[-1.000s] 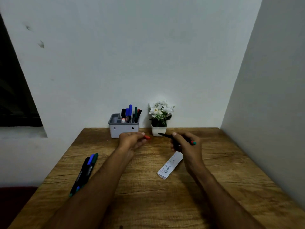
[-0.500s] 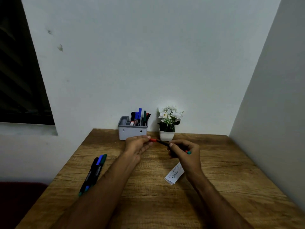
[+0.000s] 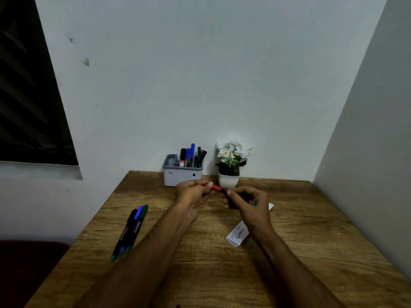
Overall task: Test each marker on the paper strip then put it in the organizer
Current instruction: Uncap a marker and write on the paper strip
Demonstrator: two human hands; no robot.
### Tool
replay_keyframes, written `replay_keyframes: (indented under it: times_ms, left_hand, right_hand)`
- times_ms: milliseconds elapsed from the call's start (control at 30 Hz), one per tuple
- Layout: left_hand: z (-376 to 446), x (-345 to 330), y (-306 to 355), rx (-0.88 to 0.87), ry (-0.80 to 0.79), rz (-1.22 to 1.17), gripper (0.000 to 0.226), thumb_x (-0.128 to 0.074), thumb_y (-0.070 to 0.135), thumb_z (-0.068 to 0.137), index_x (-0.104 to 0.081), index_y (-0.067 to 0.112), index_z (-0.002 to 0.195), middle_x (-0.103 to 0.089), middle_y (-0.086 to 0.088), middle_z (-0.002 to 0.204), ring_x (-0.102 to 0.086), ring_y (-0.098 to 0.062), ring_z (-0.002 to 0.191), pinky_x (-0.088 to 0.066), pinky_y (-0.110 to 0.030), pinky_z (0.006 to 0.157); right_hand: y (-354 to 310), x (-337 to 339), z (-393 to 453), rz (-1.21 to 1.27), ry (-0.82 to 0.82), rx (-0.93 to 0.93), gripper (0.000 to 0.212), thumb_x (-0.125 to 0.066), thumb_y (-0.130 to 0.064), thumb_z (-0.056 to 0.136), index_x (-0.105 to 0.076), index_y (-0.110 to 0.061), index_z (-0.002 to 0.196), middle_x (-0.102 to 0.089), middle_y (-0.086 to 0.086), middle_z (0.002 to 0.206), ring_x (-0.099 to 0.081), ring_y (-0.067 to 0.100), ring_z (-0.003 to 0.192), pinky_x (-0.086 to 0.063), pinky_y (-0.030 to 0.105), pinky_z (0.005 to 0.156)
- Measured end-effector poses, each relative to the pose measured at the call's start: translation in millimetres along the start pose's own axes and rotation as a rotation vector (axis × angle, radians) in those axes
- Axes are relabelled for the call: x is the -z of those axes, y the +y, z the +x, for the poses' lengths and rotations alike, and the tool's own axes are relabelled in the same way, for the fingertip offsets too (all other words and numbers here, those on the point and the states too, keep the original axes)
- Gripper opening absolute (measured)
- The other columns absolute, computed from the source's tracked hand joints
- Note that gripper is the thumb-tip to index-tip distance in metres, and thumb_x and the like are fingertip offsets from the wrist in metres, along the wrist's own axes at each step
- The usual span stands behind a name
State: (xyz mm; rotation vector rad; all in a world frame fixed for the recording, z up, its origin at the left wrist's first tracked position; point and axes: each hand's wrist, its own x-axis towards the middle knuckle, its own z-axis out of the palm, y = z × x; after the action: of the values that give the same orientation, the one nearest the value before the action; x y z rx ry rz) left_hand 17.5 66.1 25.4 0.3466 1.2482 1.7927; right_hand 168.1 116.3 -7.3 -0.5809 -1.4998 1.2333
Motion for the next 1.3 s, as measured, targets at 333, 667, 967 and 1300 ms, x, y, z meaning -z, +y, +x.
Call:
replay_keyframes:
  times_ms: [333, 667, 967, 1300]
  left_hand:
    - [5, 3, 7, -0.025, 0.002, -0.015, 0.029, -0.064, -0.022, 0.08, -0.066, -0.005, 0.103, -0.067, -0.019, 0.101, -0.069, -0.03, 0.094, -0.061, -0.038, 0.078]
    - [27, 36, 38, -0.381, 0.21, 0.187, 0.036, -0.075, -0.012, 0.076, -0.069, 0.008, 0.105, -0.074, -0.008, 0.099, -0.073, -0.016, 0.087, -0.06, -0.022, 0.068]
    - [58, 45, 105, -0.826, 0.304, 0.564, 0.035, -0.082, -0.004, 0.072, -0.073, 0.01, 0.103, -0.072, 0.003, 0.086, -0.069, -0.002, 0.079, -0.057, -0.014, 0.071]
    - [108, 45, 128, -0.935, 0.329, 0.659, 0.036, -0.081, 0.001, 0.076, -0.072, 0.007, 0.11, -0.074, -0.002, 0.098, -0.067, -0.005, 0.081, -0.054, -0.009, 0.075]
  right_hand:
    - [7, -18, 8, -0.066, -0.019, 0.048, 0.004, -0.073, 0.005, 0.089, -0.076, 0.005, 0.091, -0.074, 0.018, 0.075, -0.071, 0.023, 0.065, -0.061, 0.031, 0.064]
    - [29, -41, 9, -0.57, -0.25, 0.076, 0.047, -0.074, 0.001, 0.079, -0.07, -0.028, 0.116, -0.073, -0.01, 0.101, -0.071, 0.007, 0.088, -0.062, 0.034, 0.08]
    - [19, -74, 32, -0.906, -0.387, 0.251, 0.05, -0.066, -0.011, 0.09, -0.059, -0.018, 0.139, -0.066, 0.0, 0.131, -0.06, 0.014, 0.122, -0.051, 0.036, 0.106]
    - [36, -93, 50, -0.906, -0.413, 0.238, 0.042, -0.062, -0.012, 0.097, -0.06, -0.021, 0.138, -0.064, -0.006, 0.135, -0.054, 0.005, 0.125, -0.034, 0.015, 0.104]
